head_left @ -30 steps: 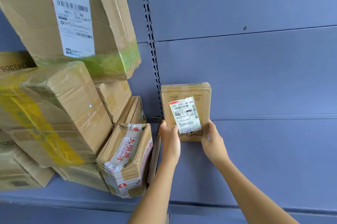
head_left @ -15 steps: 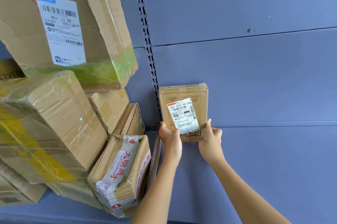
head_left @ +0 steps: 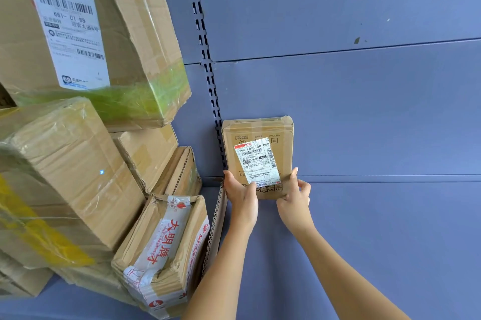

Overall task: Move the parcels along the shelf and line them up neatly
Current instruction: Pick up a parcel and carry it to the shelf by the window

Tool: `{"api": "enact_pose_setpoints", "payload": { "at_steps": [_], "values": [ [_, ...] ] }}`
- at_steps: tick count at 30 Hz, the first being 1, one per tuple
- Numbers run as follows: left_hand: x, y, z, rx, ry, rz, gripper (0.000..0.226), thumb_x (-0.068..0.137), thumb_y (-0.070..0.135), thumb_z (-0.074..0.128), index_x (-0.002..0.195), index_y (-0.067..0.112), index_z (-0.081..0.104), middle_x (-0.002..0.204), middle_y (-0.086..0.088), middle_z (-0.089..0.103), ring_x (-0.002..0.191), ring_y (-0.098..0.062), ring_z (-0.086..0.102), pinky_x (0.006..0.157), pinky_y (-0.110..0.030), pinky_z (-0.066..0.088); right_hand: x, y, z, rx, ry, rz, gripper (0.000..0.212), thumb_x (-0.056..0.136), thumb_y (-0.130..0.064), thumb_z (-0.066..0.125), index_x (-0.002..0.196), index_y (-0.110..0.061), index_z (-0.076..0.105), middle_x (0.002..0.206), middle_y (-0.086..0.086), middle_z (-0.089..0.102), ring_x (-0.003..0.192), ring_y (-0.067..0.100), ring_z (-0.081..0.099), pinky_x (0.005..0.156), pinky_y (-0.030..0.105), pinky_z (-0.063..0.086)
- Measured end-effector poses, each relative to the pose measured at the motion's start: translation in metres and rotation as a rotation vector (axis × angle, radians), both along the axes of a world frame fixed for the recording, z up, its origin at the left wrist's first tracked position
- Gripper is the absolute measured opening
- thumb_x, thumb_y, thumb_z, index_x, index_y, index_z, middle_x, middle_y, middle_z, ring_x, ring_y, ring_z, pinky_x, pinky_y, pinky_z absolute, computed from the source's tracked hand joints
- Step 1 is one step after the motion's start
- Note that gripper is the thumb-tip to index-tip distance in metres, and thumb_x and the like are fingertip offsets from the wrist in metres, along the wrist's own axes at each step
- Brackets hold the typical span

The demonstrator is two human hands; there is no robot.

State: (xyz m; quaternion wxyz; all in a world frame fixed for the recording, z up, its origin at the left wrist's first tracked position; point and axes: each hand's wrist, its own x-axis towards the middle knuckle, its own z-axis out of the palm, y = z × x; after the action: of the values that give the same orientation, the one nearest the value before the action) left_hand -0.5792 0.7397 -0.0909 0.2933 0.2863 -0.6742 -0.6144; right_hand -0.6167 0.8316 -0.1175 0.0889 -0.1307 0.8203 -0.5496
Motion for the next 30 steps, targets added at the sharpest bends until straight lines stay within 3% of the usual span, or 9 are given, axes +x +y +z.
{"api": "enact_pose_setpoints", "payload": {
  "at_steps": [4, 8, 10, 12, 16, 18, 20, 22, 30],
  "values": [
    [0.009, 0.005, -0.003, -0.017, -0.064, -0.065, 0.066, 0.089, 0.005, 0.042, 0.147, 0.004, 0.01, 0.152, -0.011, 0.022, 0.139, -0.02, 0.025, 0.118, -0.035, 0.017, -0.001, 0.002, 0.004, -0.036, -0.055, 0.02, 0.078, 0.089, 0.003, 0.033, 0.153, -0.031, 0.002, 0.141, 0.005, 0.023, 0.127, 0.031, 0.027, 0.101, 0.03, 0.025],
    [0.02, 0.027, -0.008, -0.099, -0.22, -0.158, 0.065, 0.103, 0.021, 0.026, 0.147, 0.004, -0.019, 0.155, -0.005, -0.027, 0.143, -0.011, -0.021, 0.111, -0.02, -0.008, -0.003, 0.006, 0.01, -0.063, -0.106, 0.03, 0.078, 0.092, -0.002, 0.039, 0.153, -0.029, 0.001, 0.15, 0.002, 0.016, 0.136, 0.03, 0.022, 0.107, 0.035, 0.027],
    [0.02, 0.033, -0.007, -0.114, -0.214, -0.1, 0.062, 0.102, 0.023, 0.026, 0.15, 0.004, -0.009, 0.159, -0.007, -0.015, 0.146, -0.014, -0.012, 0.117, -0.027, -0.002, 0.0, 0.009, 0.013, -0.088, -0.085, -0.009, 0.076, 0.094, -0.007, 0.044, 0.154, -0.025, 0.0, 0.154, 0.001, 0.011, 0.14, 0.029, 0.016, 0.105, 0.034, 0.026],
    [0.024, 0.038, -0.002, -0.143, -0.155, -0.048, 0.054, 0.1, 0.022, 0.031, 0.149, 0.008, 0.015, 0.156, -0.005, 0.015, 0.144, -0.018, 0.013, 0.116, -0.033, 0.016, 0.007, 0.014, 0.018, -0.109, -0.049, -0.058, 0.072, 0.096, -0.012, 0.047, 0.154, -0.019, 0.005, 0.155, 0.002, 0.012, 0.142, 0.028, 0.011, 0.107, 0.036, 0.025],
    [0.044, 0.04, 0.017, -0.21, -0.202, -0.139, 0.03, 0.099, 0.024, 0.036, 0.125, 0.017, 0.048, 0.116, 0.008, 0.052, 0.113, -0.014, 0.05, 0.088, -0.026, 0.04, 0.023, 0.026, 0.031, -0.142, 0.087, -0.127, 0.056, 0.097, -0.018, 0.047, 0.149, -0.014, 0.027, 0.146, 0.002, 0.03, 0.136, 0.023, 0.023, 0.096, 0.028, 0.028],
    [0.055, 0.04, 0.031, -0.313, -0.243, -0.103, 0.021, 0.096, 0.024, 0.039, 0.105, 0.017, 0.057, 0.093, 0.009, 0.057, 0.087, -0.013, 0.055, 0.064, -0.023, 0.04, 0.032, 0.032, 0.041, -0.189, 0.152, -0.155, 0.042, 0.095, -0.013, 0.046, 0.137, -0.015, 0.045, 0.13, 0.001, 0.047, 0.122, 0.021, 0.042, 0.09, 0.03, 0.038],
    [0.066, 0.042, 0.047, -0.469, -0.257, -0.029, 0.021, 0.092, 0.025, 0.043, 0.078, 0.015, 0.054, 0.069, 0.004, 0.055, 0.066, -0.019, 0.051, 0.051, -0.028, 0.032, 0.042, 0.037, 0.056, -0.199, 0.18, -0.183, 0.02, 0.091, -0.011, 0.045, 0.102, -0.016, 0.06, 0.098, 0.001, 0.063, 0.087, 0.021, 0.056, 0.072, 0.037, 0.046],
    [0.076, 0.045, 0.062, -0.608, -0.265, 0.027, 0.029, 0.089, 0.025, 0.045, 0.062, 0.015, 0.04, 0.056, 0.002, 0.047, 0.056, -0.021, 0.043, 0.047, -0.03, 0.026, 0.051, 0.041, 0.071, -0.158, 0.212, -0.168, 0.014, 0.087, -0.013, 0.044, 0.076, -0.014, 0.053, 0.069, -0.002, 0.059, 0.063, 0.02, 0.049, 0.058, 0.034, 0.04],
    [0.138, 0.036, 0.107, -0.732, -0.215, 0.12, 0.039, 0.087, 0.022, 0.048, 0.055, 0.017, 0.027, 0.047, 0.001, 0.033, 0.044, -0.015, 0.029, 0.044, -0.029, 0.019, 0.106, 0.029, 0.112, -0.141, 0.344, -0.006, 0.015, 0.085, -0.013, 0.045, 0.071, -0.017, 0.049, 0.058, -0.002, 0.049, 0.055, 0.017, 0.041, 0.053, 0.03, 0.034]
  ]
}}
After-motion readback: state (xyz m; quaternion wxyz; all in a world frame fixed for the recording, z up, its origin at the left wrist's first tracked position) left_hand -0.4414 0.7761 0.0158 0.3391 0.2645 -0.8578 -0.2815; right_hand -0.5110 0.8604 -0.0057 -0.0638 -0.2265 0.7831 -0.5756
